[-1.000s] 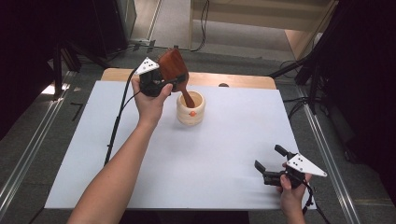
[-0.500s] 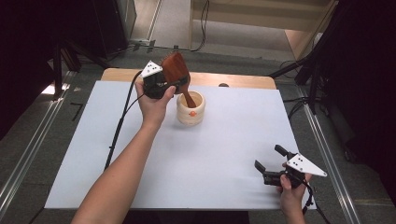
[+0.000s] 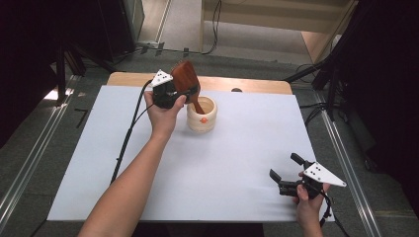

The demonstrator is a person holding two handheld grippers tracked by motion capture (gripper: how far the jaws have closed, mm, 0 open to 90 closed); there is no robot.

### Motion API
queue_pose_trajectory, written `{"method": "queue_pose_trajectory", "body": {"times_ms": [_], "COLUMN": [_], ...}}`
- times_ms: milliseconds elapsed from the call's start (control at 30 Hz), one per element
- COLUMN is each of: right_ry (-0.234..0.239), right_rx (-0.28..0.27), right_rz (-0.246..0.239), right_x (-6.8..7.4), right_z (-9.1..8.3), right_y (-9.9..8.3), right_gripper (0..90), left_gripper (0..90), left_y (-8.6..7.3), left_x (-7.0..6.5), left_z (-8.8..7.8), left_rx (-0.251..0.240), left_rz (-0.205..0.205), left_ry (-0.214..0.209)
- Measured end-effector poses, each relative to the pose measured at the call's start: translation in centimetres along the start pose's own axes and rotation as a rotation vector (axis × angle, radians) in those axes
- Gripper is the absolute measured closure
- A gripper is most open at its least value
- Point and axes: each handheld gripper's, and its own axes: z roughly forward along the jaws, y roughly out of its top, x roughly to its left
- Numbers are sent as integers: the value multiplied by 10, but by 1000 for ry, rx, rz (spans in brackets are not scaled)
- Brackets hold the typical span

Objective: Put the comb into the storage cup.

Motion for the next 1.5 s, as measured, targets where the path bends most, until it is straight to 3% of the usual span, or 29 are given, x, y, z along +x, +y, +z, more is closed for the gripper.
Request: {"method": "queue_pose_trajectory", "body": {"times_ms": [967, 1233, 1300, 1500], "right_ry": [0, -2, -2, -1], "right_rx": [-2, 3, 0, -1], "right_rz": [0, -1, -2, -1], "right_x": [0, 0, 0, 0], "right_z": [0, 0, 0, 1], "right_y": [0, 0, 0, 0], "right_gripper": [0, 0, 0, 0], "left_gripper": [512, 474, 463, 432], "left_y": [-16, -20, -20, -20], "left_x": [0, 8, 7, 10], "left_z": [16, 18, 19, 18], "left_rx": [42, 56, 54, 51], "left_rz": [-13, -63, -59, -89], "left_ry": [-17, -50, -34, -44]}}
